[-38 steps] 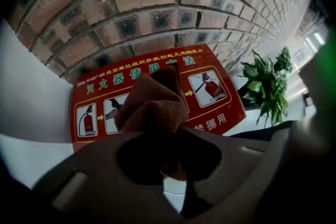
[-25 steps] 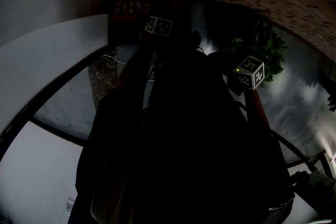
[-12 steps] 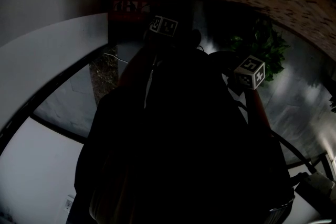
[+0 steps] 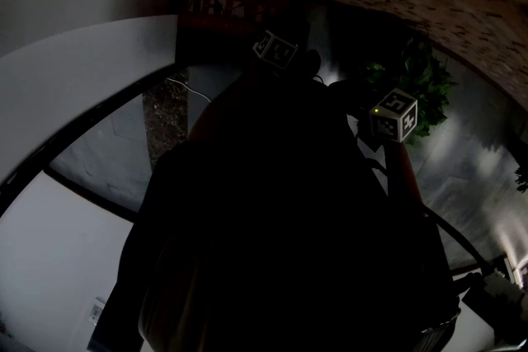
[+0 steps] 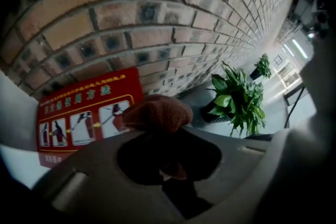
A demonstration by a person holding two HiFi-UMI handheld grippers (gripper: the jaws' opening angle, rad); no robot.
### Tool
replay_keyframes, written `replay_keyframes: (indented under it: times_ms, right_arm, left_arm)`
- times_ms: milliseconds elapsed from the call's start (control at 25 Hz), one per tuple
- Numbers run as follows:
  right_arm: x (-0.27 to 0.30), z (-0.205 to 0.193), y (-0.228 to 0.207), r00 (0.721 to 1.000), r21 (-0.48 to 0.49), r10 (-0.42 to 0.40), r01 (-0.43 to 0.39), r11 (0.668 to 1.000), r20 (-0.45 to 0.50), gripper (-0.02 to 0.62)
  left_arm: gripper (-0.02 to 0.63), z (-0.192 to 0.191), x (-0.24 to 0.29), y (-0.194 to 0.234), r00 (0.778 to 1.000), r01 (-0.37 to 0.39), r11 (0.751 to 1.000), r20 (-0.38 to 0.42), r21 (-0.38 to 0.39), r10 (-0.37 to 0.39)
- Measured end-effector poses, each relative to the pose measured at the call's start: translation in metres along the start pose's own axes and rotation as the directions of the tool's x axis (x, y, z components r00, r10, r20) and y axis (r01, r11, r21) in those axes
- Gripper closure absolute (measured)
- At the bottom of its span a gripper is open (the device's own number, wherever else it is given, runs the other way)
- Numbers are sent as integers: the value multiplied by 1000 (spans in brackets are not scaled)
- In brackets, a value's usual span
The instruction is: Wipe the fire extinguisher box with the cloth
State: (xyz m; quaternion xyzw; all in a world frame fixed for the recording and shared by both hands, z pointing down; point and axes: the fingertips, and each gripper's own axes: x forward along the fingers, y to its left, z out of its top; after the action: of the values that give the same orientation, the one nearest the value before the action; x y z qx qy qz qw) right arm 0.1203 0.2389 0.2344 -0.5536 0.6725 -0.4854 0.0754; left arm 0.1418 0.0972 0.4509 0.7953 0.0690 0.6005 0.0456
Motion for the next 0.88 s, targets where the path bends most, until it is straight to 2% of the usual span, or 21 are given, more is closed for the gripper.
replay_keyframes:
  times_ms: [80,160,320,440,480,640,760,880]
  right_arm:
    - [5,-6,0,1000,20,20,-20,1000,-16,597]
    - [12,-11,2,998,28,42,-41,999,-37,597]
    - [32,0,5,996,-1,64,-64,998,-70,597]
    - [51,7,7,993,-37,50,-54,998,-107,597]
    - [58,12,9,992,-54,39,-46,998,-118,597]
    - [93,29,17,979,-159,-25,-8,987,-201,597]
    - [125,49,23,962,-220,-47,-14,975,-269,597]
    - [156,69,23,944,-287,-79,-18,958,-322,597]
  left_arm:
    - [557,2,-5,5,1000,14,1000,28,-16,-14]
    - [557,0,-17,28,999,-8,999,47,-54,11]
    - [557,-19,-48,116,986,-145,978,59,-150,155]
    - [557,-40,-78,178,964,-257,944,21,-208,267]
    - [557,-44,-84,195,959,-271,935,18,-227,282]
    - [557,-49,-95,250,952,-281,923,41,-262,302]
    - [557,-54,-98,284,948,-304,918,10,-255,317]
    - [557,-55,-93,306,952,-302,924,-21,-234,306]
